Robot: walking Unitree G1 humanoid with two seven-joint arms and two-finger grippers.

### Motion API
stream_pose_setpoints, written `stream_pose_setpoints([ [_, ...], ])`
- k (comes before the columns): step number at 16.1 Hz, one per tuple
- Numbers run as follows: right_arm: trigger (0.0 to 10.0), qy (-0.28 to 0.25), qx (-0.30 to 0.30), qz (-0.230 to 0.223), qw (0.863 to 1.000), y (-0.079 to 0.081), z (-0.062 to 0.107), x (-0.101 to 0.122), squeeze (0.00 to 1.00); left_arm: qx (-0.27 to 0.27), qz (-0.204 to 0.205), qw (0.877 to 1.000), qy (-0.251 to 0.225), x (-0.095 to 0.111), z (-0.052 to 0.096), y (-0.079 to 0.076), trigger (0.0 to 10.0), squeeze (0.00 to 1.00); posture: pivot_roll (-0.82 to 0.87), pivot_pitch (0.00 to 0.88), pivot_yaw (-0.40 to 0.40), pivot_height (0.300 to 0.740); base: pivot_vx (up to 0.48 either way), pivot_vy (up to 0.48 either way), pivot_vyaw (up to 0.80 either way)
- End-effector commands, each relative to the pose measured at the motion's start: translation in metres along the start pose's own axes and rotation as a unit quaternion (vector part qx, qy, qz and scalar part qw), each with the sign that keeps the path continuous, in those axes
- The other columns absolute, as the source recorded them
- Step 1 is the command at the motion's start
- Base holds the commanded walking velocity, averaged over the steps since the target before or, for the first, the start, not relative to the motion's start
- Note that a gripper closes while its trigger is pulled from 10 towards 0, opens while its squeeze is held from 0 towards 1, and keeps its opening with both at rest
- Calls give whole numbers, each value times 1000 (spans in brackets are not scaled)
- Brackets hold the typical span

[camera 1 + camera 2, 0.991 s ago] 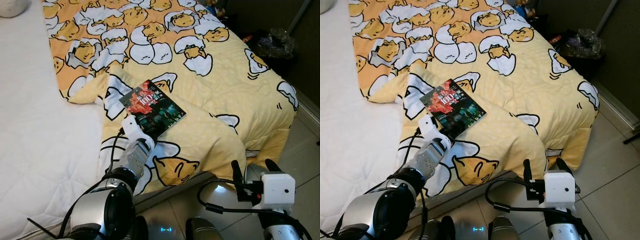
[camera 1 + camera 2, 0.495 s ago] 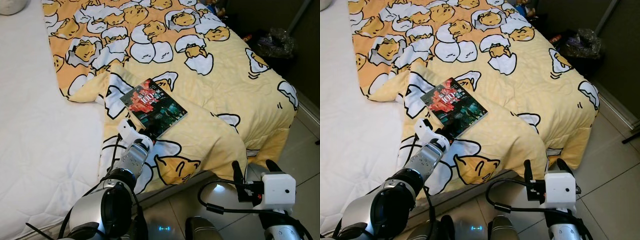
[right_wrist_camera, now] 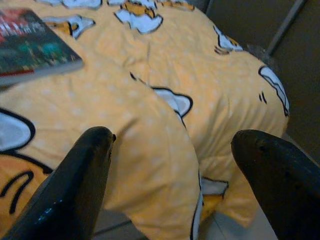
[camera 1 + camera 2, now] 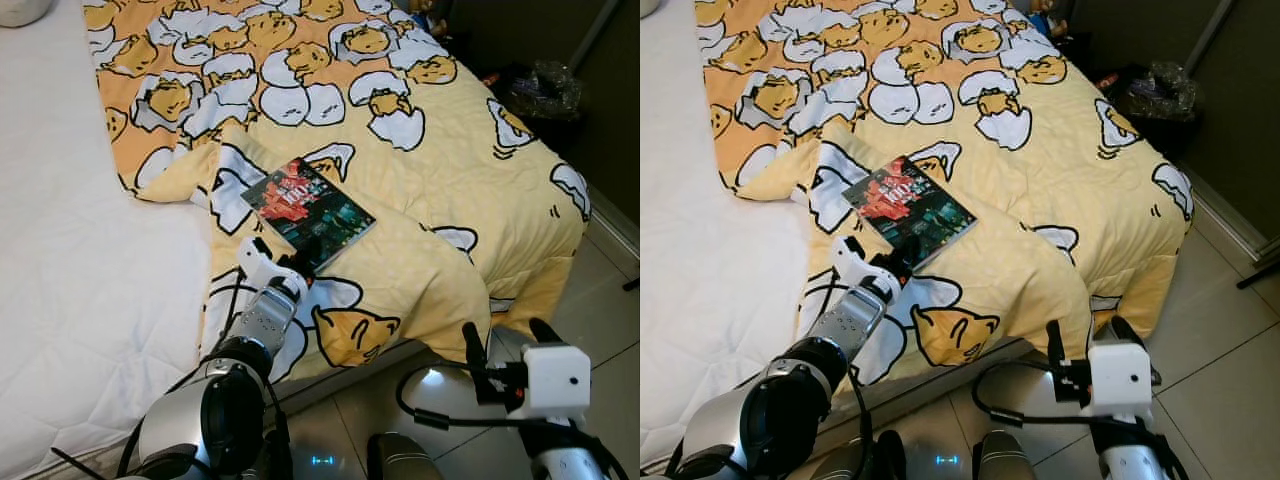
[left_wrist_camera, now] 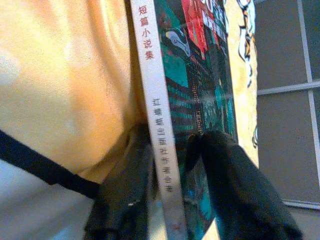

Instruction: Clean up the room

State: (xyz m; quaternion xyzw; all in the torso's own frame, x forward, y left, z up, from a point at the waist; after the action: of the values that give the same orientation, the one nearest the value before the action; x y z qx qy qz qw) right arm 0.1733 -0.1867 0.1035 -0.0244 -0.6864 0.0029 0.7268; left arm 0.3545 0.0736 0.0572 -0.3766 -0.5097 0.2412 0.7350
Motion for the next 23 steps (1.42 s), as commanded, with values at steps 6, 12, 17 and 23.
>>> stream_pose_setpoints([
  [6, 10000, -6, 1, -9, 1000, 0, -12, 0, 0, -29, -48, 997, 50, -26, -2, -16, 0, 0, -348, 167, 33, 736, 0, 0, 0],
  [12, 10000, -22, 0, -13, 1000, -2, -30, 1, 0, -65, -150, 987, 3, 10, -5, -19, 0, 0, -294, 117, 61, 736, 0, 0, 0],
  [17, 10000, -39, -8, -25, 999, -2, -51, 0, 0, -61, -269, 961, -31, 47, 16, 12, 0, 0, -204, 43, 91, 736, 0, 0, 0],
  [23, 10000, -38, 18, -35, 999, 11, -66, -7, 0, -53, -326, 944, 15, 23, 31, 23, 0, 1000, -150, 7, 72, 736, 0, 0, 0],
])
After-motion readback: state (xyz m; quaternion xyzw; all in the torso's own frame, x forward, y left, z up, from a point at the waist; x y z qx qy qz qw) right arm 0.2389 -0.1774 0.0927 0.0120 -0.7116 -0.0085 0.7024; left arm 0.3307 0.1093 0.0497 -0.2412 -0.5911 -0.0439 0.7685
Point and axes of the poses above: a point about 5 cm out from each wrist's last joint towards the gripper, its own z axis pointing back from the gripper into the wrist, its own x axis along the axis of the wrist's last joint, y = z × x, the point moved 1 cm from there along -z, pointing out of the wrist towards the gripper, and after that the axes turned 10 degrees about -z, right-handed, at the moved point
